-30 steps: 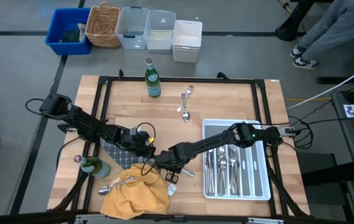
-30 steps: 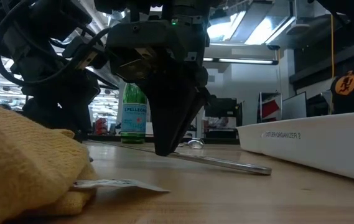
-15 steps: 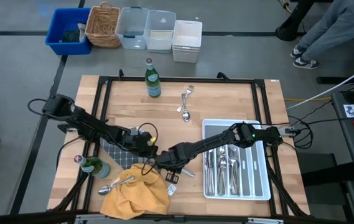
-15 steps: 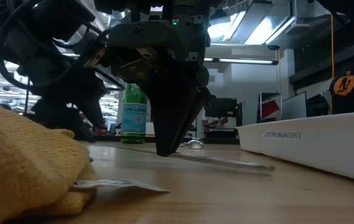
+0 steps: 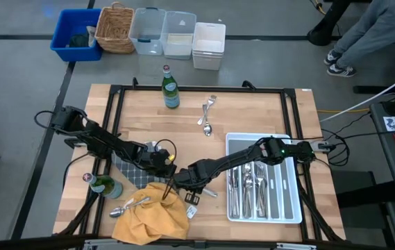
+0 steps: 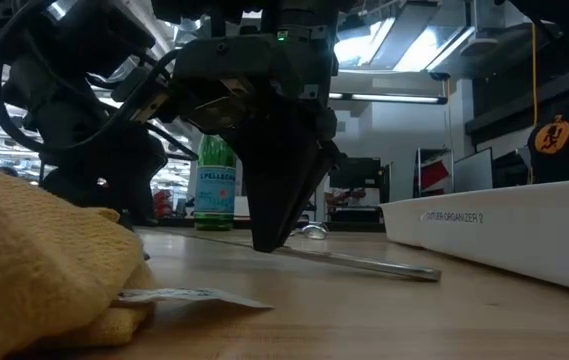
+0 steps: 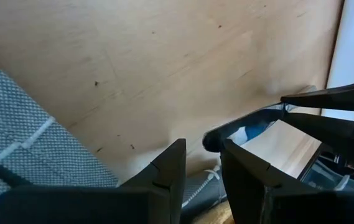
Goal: Sort silverware
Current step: Stack the silver knife into the white utensil tray with the other silver knives
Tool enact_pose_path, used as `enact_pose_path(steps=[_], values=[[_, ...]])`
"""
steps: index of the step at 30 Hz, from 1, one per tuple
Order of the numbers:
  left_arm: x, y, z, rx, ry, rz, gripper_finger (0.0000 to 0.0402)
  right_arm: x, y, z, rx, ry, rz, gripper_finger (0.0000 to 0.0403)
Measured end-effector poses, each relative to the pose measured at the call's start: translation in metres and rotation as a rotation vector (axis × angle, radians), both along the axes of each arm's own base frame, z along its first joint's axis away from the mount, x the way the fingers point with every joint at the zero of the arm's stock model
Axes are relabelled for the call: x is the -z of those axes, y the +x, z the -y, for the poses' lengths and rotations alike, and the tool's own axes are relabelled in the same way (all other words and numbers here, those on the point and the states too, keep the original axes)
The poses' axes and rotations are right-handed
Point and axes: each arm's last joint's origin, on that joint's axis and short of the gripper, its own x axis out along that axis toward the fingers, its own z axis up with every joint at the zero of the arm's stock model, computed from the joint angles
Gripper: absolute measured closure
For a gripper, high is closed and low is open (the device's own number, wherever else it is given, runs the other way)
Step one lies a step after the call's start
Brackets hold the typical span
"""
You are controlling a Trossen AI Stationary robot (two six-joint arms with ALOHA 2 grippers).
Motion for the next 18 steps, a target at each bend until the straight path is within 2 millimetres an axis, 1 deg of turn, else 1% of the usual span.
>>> enact_pose_path(steps=[18], values=[[-0.0027,0.0030,-0.0006,-0.014,0.041,0.056,0.0314,0.0000,-0.0001,-0.0002,-0.003,0.000,0.000,0.0345]])
